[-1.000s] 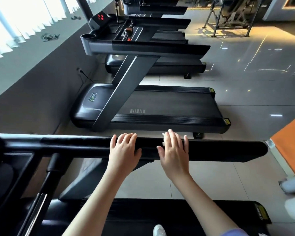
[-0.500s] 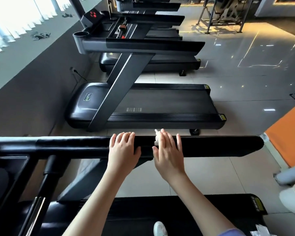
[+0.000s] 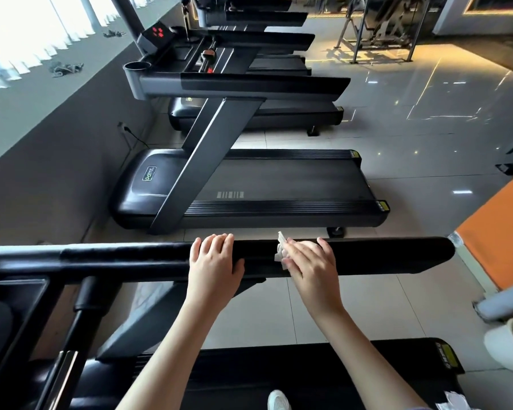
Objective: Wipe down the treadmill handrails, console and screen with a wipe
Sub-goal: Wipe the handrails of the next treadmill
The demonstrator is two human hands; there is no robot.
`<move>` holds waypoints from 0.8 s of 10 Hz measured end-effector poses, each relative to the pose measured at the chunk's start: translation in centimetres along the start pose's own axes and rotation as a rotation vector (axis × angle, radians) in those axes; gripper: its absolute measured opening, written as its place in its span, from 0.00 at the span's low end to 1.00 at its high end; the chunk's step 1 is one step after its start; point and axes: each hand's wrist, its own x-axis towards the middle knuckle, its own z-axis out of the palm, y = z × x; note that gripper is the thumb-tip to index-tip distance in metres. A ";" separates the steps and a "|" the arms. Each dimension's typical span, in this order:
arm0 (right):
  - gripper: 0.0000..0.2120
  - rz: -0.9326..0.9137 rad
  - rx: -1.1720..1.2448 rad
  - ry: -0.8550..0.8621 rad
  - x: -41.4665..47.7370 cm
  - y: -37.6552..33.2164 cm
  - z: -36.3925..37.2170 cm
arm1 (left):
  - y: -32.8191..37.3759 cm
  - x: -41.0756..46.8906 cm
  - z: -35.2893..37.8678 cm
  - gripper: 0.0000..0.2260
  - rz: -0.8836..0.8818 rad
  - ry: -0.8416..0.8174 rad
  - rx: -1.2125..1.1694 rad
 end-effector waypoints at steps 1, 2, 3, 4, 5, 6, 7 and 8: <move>0.13 0.034 0.023 0.030 0.1 -1.7 0.9 | 0.1 0.0 0.1 0.23 -0.005 0.001 -0.002; 0.12 -0.050 -0.025 0.013 -0.1 -1.4 0.8 | -0.1 -0.1 0.3 0.22 0.011 0.015 0.001; 0.11 0.057 -0.063 0.064 0.0 0.7 -0.3 | -0.2 -0.1 0.3 0.22 0.023 0.025 0.001; 0.08 0.210 -0.014 0.075 0.4 -0.2 0.0 | -0.1 -0.2 0.3 0.23 0.023 0.030 -0.005; 0.11 0.163 0.048 0.042 0.7 -1.6 0.6 | -0.2 -0.3 0.4 0.23 0.019 0.036 -0.004; 0.11 0.089 -0.001 0.017 0.4 0.5 -0.5 | -0.1 -0.4 0.4 0.23 0.023 0.043 -0.006; 0.11 0.202 -0.057 0.078 0.5 1.4 -0.8 | -0.2 -0.1 0.5 0.20 0.028 0.050 0.020; 0.12 0.171 -0.017 0.098 0.6 -1.0 0.7 | 0.0 0.2 0.4 0.21 0.044 0.014 0.042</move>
